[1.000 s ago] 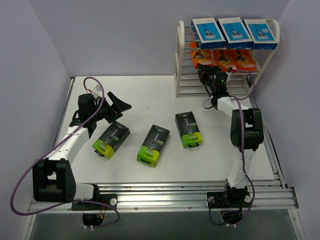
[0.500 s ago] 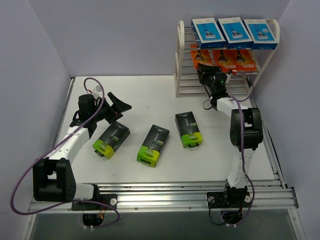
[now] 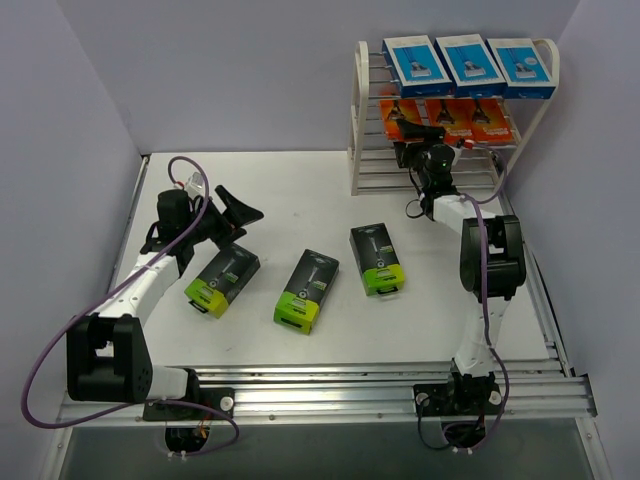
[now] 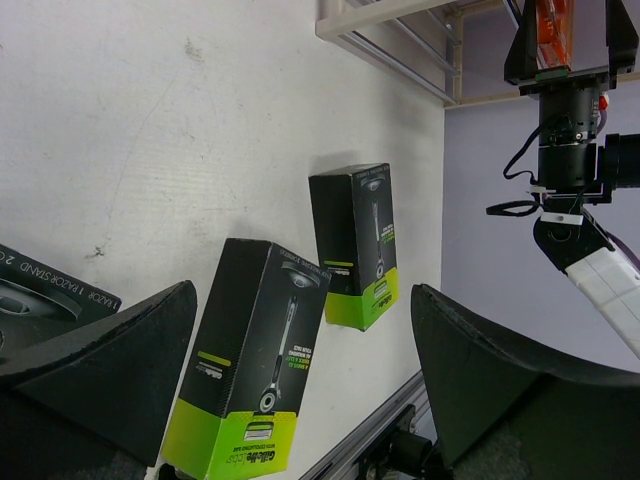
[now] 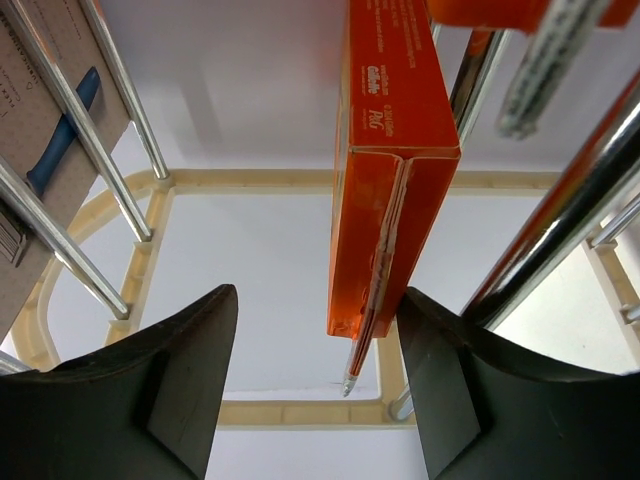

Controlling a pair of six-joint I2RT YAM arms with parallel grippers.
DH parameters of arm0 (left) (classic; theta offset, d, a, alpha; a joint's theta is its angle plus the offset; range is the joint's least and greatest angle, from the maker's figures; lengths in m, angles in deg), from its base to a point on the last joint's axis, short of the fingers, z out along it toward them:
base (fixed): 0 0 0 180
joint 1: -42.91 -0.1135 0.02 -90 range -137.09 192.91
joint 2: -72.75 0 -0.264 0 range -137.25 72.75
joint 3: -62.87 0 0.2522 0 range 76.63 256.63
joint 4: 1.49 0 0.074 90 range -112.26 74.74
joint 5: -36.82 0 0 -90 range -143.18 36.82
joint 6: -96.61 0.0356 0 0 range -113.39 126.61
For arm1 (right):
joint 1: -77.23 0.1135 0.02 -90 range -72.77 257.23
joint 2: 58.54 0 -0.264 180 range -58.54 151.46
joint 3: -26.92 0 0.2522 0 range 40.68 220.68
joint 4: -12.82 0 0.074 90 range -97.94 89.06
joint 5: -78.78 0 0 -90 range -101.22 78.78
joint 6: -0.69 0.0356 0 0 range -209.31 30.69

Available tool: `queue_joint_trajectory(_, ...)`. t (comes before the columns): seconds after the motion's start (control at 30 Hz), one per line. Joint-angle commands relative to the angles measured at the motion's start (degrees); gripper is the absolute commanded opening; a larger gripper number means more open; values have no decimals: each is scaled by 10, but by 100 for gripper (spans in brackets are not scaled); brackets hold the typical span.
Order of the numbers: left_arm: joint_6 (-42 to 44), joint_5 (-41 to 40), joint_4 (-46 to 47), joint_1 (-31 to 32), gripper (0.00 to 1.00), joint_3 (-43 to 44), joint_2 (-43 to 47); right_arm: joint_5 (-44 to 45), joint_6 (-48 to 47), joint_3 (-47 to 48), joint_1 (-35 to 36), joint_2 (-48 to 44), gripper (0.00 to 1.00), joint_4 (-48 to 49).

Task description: Place and organize the shaving razors onto the shelf

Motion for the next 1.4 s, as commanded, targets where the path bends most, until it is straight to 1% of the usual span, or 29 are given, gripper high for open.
queue_joint_trajectory(0.0,-3,11,34,-5,96,-1,1,3,-1,1,2,-13,61,17)
queue_joint_trajectory(0.3,-8,13,40,-6,96,-4,2,-2,-4,-14,0,-27,49,16)
queue_joint_trajectory(0.4,-9,13,41,-6,97,-5,2,-2,-5,-19,0,-31,43,16)
queue_joint_trajectory(0.43,-9,14,43,-6,96,-6,2,-2,-6,-21,0,-31,39,17)
queue_joint_trajectory(0.5,-10,15,45,-6,96,-7,2,-2,-4,-22,0,-32,36,18)
queue_joint_trajectory(0.53,-10,15,45,-6,96,-7,2,-2,-3,-22,-1,-32,32,21)
queue_joint_trajectory(0.6,-11,15,44,-6,97,-7,2,-2,0,-22,0,-30,30,23)
queue_joint_trajectory(0.63,-10,15,45,-5,96,-7,2,-2,2,-21,0,-29,27,26)
queue_joint_trajectory(0.83,-10,16,46,-6,97,-7,2,8,25,-35,0,-31,19,42)
queue_joint_trajectory(1.0,-11,17,46,-6,96,-7,0,20,43,-47,0,-30,15,57)
queue_joint_trajectory(1.37,-12,19,48,-6,96,-8,-1,36,46,-54,-12,-42,13,55)
